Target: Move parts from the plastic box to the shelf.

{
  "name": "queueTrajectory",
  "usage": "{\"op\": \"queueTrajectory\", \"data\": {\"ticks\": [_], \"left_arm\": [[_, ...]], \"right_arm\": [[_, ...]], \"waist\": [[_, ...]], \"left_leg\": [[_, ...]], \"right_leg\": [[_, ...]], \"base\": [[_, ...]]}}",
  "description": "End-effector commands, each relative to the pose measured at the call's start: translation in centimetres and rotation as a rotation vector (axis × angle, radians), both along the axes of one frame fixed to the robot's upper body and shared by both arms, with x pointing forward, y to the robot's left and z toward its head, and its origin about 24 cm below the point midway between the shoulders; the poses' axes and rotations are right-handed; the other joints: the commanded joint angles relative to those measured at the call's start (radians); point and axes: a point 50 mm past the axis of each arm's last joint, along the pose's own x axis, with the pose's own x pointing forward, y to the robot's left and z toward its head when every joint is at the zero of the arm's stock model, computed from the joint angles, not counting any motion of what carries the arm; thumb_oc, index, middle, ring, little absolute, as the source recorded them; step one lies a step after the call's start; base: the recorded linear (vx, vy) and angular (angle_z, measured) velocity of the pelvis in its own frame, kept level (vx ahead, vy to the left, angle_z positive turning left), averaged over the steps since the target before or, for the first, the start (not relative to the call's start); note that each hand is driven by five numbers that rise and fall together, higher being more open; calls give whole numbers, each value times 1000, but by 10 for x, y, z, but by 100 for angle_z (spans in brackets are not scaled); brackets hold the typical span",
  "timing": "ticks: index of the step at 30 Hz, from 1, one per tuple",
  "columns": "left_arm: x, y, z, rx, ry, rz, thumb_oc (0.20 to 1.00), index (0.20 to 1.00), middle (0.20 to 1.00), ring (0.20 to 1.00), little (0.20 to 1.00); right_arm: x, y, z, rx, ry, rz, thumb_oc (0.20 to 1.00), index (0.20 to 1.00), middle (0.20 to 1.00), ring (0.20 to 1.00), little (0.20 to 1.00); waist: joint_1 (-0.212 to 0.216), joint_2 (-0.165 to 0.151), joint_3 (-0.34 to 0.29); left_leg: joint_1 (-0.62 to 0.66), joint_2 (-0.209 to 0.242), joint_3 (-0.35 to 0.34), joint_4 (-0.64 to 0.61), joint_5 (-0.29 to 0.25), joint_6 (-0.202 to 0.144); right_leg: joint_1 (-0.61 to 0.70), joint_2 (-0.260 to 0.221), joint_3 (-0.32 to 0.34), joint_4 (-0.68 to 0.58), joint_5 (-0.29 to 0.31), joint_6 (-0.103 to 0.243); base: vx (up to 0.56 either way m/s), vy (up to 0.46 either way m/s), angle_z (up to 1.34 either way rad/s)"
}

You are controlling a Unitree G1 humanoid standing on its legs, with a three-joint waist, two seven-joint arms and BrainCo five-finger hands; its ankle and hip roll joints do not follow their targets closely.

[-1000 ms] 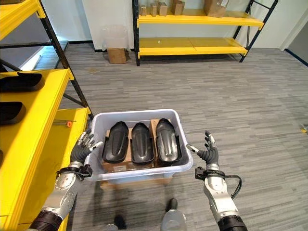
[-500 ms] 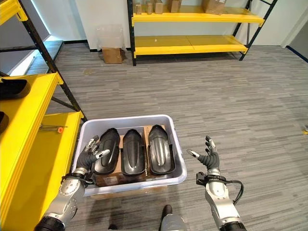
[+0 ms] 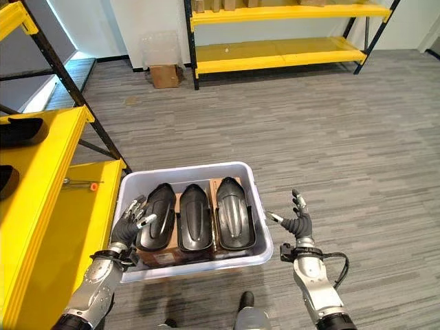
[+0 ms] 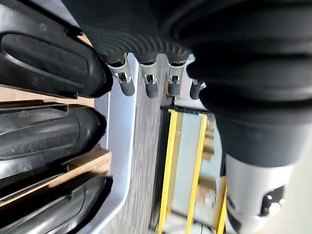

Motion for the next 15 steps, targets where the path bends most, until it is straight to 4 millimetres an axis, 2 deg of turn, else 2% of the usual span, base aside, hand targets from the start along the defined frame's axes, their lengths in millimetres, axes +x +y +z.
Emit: {"op": "queueTrajectory", "data": {"ticks": [1,2,3,5,7,8,9,11,15], "left_arm": [[13,-5,25,16,-150,2,1000,1000,1000,1000,1000],[13,-7,26,26,-153,-11,1000,1000,1000,1000,1000],[15,-11,28,48,-167,-40,1000,1000,1000,1000,1000],[15,-11,28,51,-166,-38,1000,1000,1000,1000,1000],[17,-7,29,32,-161,-18,1000,1000,1000,1000,1000],[18,-4,28,20,-158,-3,1000,1000,1000,1000,1000],[18,-4,27,16,-158,1,1000,1000,1000,1000,1000],[19,-4,25,21,-160,14,1000,1000,1000,1000,1000],[20,-7,23,28,-150,5,1000,1000,1000,1000,1000]], "right_arm": [[12,2,29,-30,-150,50,1000,1000,1000,1000,1000],[13,2,29,-32,-149,54,1000,1000,1000,1000,1000],[13,3,31,-41,-152,69,1000,1000,1000,1000,1000],[12,2,32,-45,-150,82,1000,1000,1000,1000,1000],[7,1,34,-52,-145,93,1000,1000,1000,1000,1000],[5,0,34,-48,-139,94,1000,1000,1000,1000,1000],[5,0,34,-46,-136,93,1000,1000,1000,1000,1000],[6,0,32,-46,-115,110,1000,1000,1000,1000,1000],[2,-2,26,-38,-63,124,1000,1000,1000,1000,1000]], "waist": [[-15,-38,-9],[-19,-36,-8],[-32,-28,-13],[-42,-16,-20],[-57,-1,-31],[-65,1,-36],[-69,0,-36],[-75,9,-33],[-95,19,-28]], "left_leg": [[-107,-6,30,255,-20,-30],[-98,4,38,231,-15,-31],[-66,29,66,136,6,-32],[-42,57,71,21,70,-51],[-32,125,60,-128,208,-101],[-35,155,71,-162,244,-116],[-32,157,70,-169,245,-120],[-15,146,65,-209,213,-118],[12,131,113,-214,176,-111]], "right_leg": [[59,57,52,29,-101,-28],[61,57,51,30,-104,-29],[63,53,47,29,-109,-26],[66,50,47,23,-112,-22],[80,38,51,1,-113,-14],[82,25,50,-6,-108,-9],[87,18,49,-6,-111,-5],[84,-19,47,11,-113,17],[68,-44,36,46,-116,30]], "base": [[43,-52,-10],[96,113,-10],[119,196,-6],[118,222,3],[153,311,7],[144,285,-2],[126,327,-15],[119,381,-28],[69,303,-17]]}}
